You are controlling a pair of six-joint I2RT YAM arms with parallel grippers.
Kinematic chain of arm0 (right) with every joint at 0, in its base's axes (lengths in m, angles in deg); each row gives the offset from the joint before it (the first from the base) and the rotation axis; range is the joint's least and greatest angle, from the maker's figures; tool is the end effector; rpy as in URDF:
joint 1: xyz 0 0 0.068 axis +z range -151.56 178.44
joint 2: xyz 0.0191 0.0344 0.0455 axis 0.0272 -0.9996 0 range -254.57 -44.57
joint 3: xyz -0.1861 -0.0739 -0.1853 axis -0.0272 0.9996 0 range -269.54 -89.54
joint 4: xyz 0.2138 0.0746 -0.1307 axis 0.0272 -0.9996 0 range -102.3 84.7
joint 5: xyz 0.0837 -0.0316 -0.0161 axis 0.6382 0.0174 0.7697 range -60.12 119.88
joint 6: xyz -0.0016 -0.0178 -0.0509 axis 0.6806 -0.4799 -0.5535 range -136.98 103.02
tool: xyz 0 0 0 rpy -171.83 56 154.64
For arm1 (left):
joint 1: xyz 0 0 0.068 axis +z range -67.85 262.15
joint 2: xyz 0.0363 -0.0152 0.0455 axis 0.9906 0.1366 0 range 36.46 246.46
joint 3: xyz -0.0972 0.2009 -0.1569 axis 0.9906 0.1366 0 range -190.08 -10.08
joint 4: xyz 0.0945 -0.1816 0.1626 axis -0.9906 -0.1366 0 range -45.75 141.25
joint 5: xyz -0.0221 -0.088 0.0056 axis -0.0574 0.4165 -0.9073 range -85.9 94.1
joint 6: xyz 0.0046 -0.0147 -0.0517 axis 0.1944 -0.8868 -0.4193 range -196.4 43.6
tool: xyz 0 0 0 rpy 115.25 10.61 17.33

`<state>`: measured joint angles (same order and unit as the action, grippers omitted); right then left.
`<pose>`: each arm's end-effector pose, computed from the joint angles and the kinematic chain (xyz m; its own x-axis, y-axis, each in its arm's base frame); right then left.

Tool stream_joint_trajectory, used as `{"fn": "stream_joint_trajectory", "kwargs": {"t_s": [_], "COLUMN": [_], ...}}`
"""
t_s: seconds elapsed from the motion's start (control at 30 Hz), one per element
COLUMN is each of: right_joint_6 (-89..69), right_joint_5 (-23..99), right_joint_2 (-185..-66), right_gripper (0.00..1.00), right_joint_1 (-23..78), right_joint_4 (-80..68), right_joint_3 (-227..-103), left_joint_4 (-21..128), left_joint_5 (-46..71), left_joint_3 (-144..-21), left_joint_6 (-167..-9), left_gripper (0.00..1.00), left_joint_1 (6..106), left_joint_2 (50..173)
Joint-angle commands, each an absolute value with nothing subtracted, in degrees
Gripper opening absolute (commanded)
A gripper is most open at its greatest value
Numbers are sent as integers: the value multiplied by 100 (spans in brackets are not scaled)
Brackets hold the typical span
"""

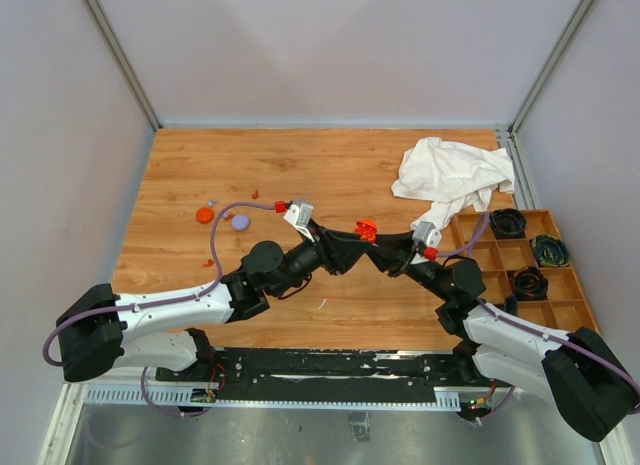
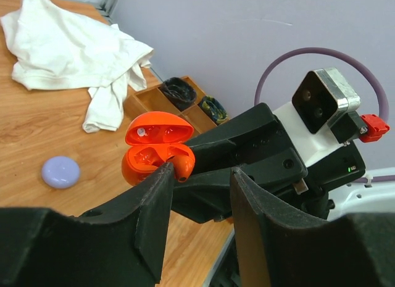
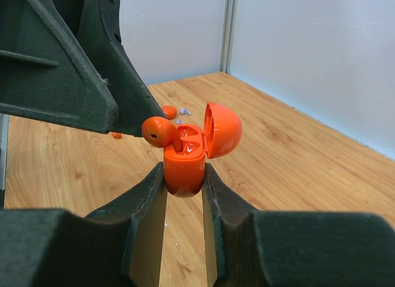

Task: Insert the wireless bluetooth earbuds into the charging case
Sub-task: Place the earbud in the charging case.

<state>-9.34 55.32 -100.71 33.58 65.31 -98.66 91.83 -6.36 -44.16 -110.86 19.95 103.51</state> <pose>0.1394 0.1167 0.2368 0.2124 0.2963 -0.9312 -0.8777 0.4768 -0.0485 0.1285 -0.2299 0.2880 -0.3937 -0.4463 -0.8036 0.6831 0.4430 -0.5806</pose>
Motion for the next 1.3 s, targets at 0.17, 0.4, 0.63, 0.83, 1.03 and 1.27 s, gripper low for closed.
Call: {"fn": "stream_joint_trajectory", "kwargs": {"t_s": [0.17, 0.4, 0.63, 0.83, 1.03, 1.27], "right_joint_6": [-942, -942, -927, -909, -916, -911], "right_joint_5": [5458, 5467, 5485, 5510, 5502, 5496], "right_joint_2": [-10034, -10057, -10090, -10094, -10071, -10080], "right_gripper": [9, 9, 9, 9, 9, 9], "right_joint_1": [3446, 3445, 3448, 3444, 3445, 3443], "right_joint_4": [6712, 6707, 6718, 6721, 6713, 6719], "right_joint_3": [-9921, -9921, -9924, -9932, -9912, -9873], "left_joint_4": [9256, 9256, 9258, 9257, 9076, 7802], "left_joint_5": [-402, -300, -219, -192, -348, -1238], "left_joint_3": [-4532, -4604, -4678, -4737, -4781, -5066], "left_joint_6": [-11105, -11121, -11127, -11152, -11093, -10774], "left_gripper": [46, 46, 45, 46, 48, 56], "left_joint_1": [1940, 1940, 1942, 1940, 1947, 1950], "left_joint_2": [10289, 10336, 10370, 10451, 10366, 10122]}}
